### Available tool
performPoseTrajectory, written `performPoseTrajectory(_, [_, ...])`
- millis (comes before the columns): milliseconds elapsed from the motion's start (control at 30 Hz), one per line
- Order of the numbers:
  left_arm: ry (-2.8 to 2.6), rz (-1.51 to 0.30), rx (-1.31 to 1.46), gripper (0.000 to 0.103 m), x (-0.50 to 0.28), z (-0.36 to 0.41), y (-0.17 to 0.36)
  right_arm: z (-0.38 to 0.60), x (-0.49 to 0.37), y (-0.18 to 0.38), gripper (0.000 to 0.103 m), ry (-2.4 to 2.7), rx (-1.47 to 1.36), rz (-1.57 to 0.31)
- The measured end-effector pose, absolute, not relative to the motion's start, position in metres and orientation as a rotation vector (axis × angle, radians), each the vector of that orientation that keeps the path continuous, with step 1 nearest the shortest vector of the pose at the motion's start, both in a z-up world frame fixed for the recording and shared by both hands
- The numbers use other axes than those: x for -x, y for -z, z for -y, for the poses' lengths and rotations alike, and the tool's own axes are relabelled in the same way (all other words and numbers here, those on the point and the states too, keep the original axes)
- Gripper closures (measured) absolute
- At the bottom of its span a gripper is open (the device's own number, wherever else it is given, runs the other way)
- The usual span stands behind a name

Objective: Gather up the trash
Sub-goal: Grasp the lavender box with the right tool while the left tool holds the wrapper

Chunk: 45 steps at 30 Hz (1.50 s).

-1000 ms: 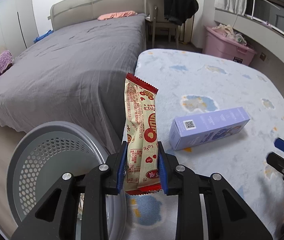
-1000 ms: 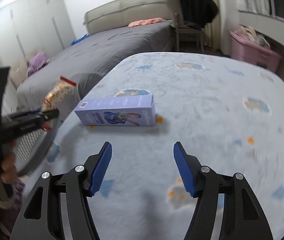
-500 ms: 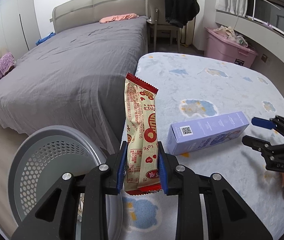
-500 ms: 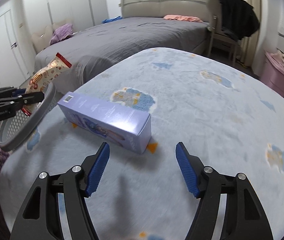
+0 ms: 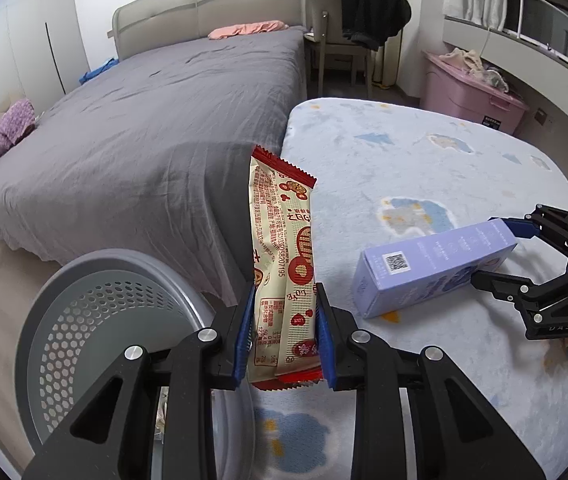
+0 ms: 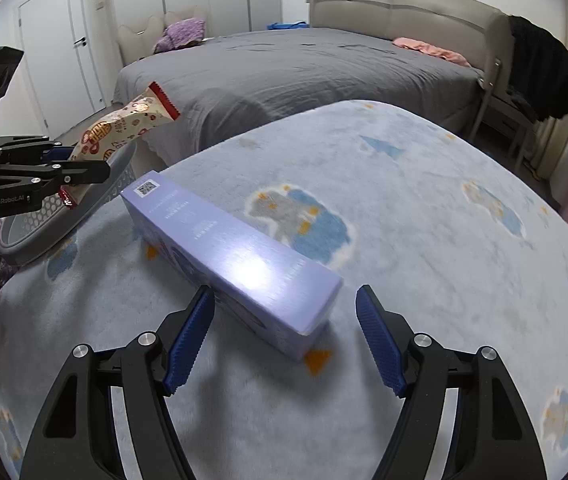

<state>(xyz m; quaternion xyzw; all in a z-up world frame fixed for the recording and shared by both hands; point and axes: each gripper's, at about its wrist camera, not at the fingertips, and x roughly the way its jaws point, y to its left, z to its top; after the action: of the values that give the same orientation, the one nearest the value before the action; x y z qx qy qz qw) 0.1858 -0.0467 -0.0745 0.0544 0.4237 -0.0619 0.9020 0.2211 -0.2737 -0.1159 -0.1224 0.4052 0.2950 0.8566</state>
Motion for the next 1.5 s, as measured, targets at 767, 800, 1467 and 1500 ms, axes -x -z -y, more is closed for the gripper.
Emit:
performPoseTrajectory(767, [0.109,-0.818,-0.062,0.075,-0.170,0.024,0.052,0.220,-0.132,0.109,0.033,-0.680,0.075,-0.918])
performPoseTrajectory(800, [0.106,-0.815,-0.060,0.075,-0.168,0.022,0.051,0.216,-0.129,0.110,0.033,-0.664,0.072,-0.922])
performPoseTrajectory(1467, [0.042,-0.766,-0.010,0.075,-0.132,-0.028,0.027,0.171,-0.143,0.126,0.040,-0.230,-0.047,-0.942])
performPoseTrajectory(1500, [0.036,-0.764,-0.006,0.075,-0.129,-0.032,0.027,0.169,-0.144,0.127,0.042,-0.216,-0.036,-0.944])
